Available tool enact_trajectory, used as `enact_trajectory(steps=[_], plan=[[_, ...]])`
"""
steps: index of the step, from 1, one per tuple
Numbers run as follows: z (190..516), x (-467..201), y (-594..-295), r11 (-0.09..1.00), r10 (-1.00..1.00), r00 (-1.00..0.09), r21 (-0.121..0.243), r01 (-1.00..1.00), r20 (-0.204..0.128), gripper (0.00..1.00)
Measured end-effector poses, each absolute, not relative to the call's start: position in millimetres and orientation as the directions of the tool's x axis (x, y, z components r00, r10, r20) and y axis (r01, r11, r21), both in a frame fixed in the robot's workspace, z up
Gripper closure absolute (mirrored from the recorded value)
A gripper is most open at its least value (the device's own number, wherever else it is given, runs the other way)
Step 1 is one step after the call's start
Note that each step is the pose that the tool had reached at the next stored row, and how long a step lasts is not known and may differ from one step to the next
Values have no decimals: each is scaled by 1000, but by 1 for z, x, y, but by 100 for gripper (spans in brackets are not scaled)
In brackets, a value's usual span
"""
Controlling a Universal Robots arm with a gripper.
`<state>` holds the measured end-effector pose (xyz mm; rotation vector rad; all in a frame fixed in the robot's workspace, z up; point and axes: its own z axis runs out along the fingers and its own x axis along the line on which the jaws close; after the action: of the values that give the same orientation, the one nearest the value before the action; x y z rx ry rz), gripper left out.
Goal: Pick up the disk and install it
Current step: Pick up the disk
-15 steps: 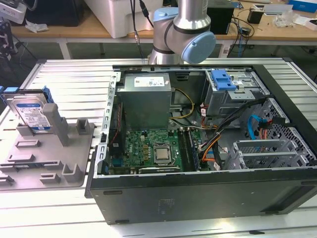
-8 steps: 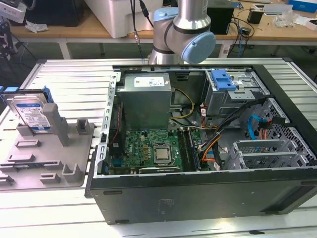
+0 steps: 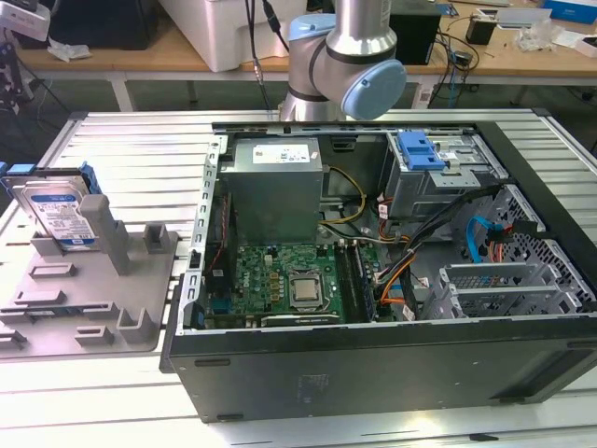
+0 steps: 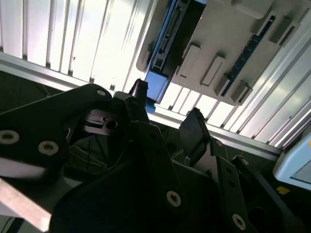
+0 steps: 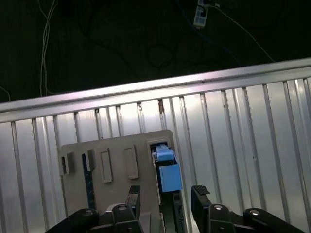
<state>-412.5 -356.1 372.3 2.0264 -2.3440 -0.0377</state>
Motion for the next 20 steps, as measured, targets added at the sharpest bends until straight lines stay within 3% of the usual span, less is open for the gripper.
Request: enact_trajectory(steps=[4, 12, 20], plan=[[371, -413, -354, 140, -990, -139, 22, -990, 20, 46], [371, -413, -344, 78, -996, -77, 18, -997, 47, 46], [367, -417, -342, 43, -998, -42, 17, -999, 55, 46]])
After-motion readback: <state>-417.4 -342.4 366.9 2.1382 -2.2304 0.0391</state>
